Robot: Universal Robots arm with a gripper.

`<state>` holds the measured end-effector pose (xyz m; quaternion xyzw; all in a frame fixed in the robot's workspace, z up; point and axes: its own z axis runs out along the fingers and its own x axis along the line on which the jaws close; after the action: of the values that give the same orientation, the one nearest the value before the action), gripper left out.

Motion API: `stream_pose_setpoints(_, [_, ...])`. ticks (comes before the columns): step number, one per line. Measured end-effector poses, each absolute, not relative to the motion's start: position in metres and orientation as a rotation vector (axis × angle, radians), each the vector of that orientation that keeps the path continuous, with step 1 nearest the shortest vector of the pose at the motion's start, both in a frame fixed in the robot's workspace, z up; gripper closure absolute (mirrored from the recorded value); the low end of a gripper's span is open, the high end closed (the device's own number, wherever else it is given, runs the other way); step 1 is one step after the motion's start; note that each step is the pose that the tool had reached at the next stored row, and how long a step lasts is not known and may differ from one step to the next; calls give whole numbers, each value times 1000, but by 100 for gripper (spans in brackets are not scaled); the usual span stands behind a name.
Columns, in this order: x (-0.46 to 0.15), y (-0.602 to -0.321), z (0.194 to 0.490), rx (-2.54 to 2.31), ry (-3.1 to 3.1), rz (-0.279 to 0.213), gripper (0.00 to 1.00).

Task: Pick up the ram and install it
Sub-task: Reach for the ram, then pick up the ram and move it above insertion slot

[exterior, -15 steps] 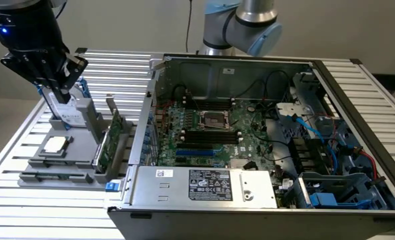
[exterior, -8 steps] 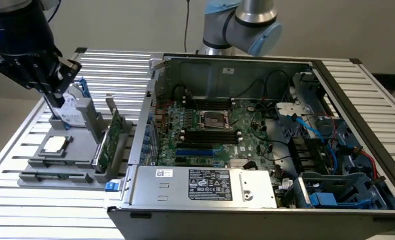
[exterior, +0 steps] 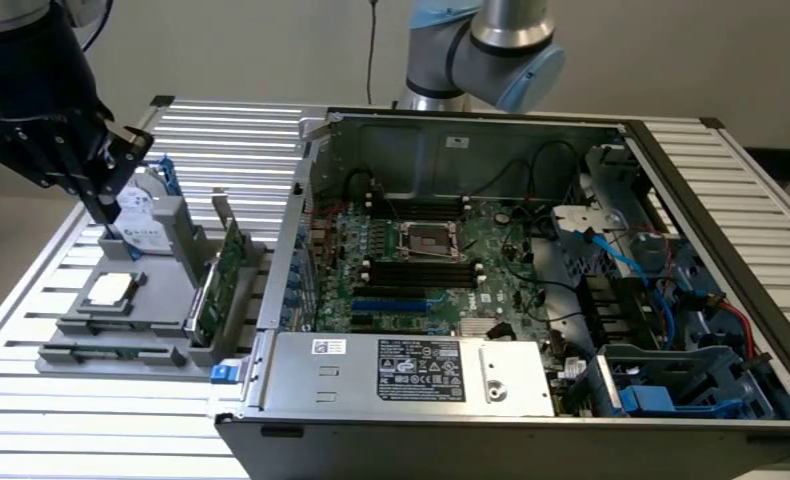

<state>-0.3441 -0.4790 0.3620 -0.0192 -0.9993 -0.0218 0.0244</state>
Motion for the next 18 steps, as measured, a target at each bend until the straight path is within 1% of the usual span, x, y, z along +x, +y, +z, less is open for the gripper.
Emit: stream_pose_setpoints(18, [-350,-480,362,-47,-3096,-68,89])
